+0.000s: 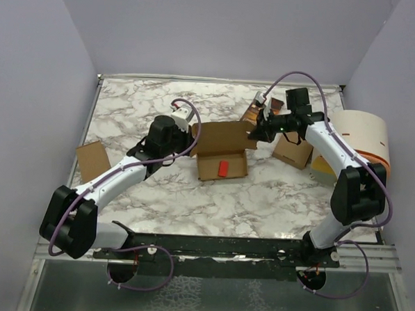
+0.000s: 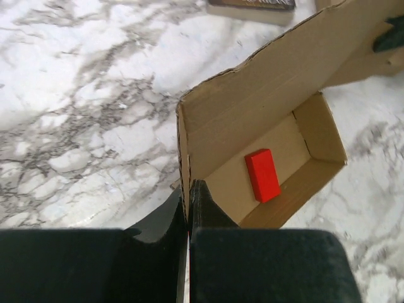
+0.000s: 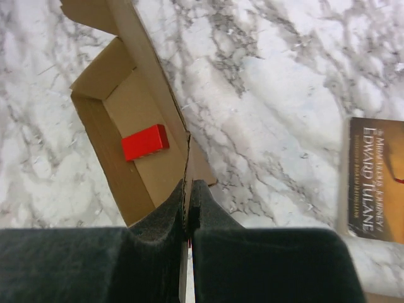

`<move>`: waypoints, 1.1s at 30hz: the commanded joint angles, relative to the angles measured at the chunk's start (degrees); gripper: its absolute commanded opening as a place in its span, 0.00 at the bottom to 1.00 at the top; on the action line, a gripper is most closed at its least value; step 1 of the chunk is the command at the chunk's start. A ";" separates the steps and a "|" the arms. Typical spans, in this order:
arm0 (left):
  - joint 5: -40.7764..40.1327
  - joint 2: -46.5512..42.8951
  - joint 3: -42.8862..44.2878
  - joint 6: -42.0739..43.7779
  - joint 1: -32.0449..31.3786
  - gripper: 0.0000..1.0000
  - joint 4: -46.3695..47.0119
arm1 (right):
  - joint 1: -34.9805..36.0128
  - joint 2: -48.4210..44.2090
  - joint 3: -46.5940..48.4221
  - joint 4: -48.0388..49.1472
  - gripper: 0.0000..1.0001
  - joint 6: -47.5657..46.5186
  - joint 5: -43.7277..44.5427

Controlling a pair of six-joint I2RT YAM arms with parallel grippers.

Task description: Fold the paper box

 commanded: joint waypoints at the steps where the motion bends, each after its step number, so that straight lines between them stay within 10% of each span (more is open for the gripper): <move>1: -13.95 -0.28 -0.11 -8.62 -4.41 0.00 11.44 | 4.56 -4.06 -3.98 16.08 0.01 11.35 5.87; 18: -36.26 8.28 -1.30 -11.74 -12.00 0.00 24.61 | 13.70 -8.08 -17.70 48.61 0.01 30.80 36.90; 33: -39.90 17.38 -0.16 -11.94 -12.08 0.00 33.32 | 13.88 -4.12 -26.19 64.97 0.02 39.46 40.26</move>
